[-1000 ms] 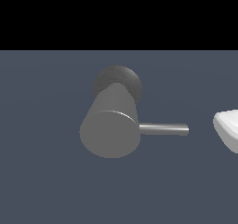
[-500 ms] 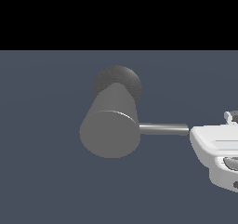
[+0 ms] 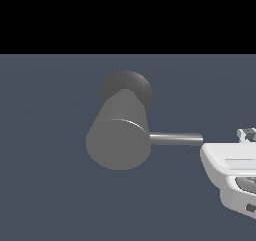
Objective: Turn on the faucet by rotating a designated handle.
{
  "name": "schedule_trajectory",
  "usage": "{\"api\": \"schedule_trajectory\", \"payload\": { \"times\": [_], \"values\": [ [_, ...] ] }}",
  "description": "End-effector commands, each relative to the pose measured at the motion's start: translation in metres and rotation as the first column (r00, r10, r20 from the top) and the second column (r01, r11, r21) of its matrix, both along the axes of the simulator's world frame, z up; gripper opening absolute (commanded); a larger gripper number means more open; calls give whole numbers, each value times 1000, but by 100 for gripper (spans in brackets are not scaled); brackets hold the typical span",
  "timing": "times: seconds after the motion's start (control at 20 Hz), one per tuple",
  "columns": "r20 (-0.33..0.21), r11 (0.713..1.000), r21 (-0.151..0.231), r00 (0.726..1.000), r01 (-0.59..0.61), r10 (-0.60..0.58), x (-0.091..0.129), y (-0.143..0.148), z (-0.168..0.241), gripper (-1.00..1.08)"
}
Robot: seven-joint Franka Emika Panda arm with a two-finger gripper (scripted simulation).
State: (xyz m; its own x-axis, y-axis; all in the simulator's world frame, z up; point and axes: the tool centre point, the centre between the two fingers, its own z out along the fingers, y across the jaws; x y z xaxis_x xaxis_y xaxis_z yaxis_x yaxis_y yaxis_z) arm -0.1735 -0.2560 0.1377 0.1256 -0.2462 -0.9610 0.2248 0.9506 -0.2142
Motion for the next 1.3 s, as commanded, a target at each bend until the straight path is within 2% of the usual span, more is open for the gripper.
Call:
{"api": "schedule_trajectory", "payload": {
  "times": [0.0,0.25,0.6,0.95,1.25],
  "values": [
    [-2,1000,2,1000,-6,6,0,3,-1,-100],
    [-11,999,33,1000,-23,23,2,15,-7,-100],
    [-50,991,124,997,-50,57,3,44,-30,-100],
    [-104,970,231,989,-76,102,1,82,-58,-100],
    [-122,958,267,982,-105,142,1,103,-66,-100]
  ]
}}
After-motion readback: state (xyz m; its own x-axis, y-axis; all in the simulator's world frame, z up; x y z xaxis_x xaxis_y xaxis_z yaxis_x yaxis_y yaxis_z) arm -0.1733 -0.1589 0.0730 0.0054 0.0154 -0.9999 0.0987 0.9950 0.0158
